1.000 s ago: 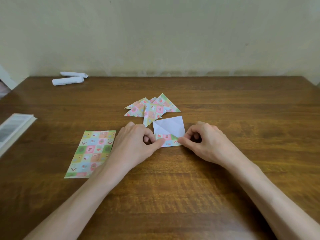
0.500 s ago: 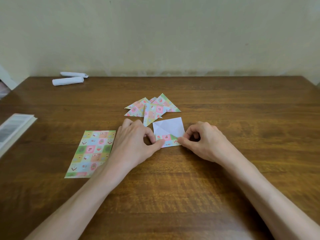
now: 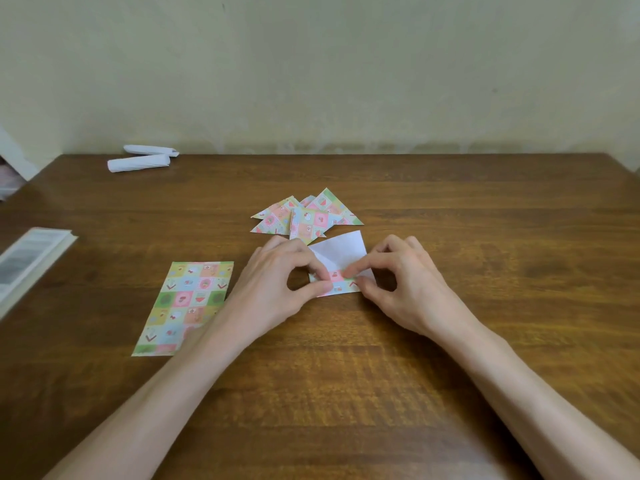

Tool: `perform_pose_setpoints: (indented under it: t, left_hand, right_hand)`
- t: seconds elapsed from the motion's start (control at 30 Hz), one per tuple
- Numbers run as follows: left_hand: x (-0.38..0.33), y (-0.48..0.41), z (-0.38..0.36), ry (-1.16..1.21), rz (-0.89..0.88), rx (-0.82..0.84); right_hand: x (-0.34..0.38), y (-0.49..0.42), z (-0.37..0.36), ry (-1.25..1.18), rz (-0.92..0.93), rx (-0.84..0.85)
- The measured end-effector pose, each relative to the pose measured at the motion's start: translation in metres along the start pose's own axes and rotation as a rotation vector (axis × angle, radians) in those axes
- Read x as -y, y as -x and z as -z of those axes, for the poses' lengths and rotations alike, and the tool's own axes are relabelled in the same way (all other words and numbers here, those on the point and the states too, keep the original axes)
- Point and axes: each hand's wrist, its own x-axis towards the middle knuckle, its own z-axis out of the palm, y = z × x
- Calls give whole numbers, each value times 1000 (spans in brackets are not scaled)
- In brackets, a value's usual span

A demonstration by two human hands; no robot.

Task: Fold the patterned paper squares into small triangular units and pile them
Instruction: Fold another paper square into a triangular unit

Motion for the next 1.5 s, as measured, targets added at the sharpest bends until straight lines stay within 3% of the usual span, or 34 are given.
perform_pose_setpoints:
  t: [0.6, 1.5]
  left_hand:
    - [9, -5, 5, 1, -54, 118]
    - [17, -5, 22, 28, -79, 247]
  right_hand:
    - [1, -1, -9, -117, -79, -70]
    - [12, -4, -37, 129, -143, -146]
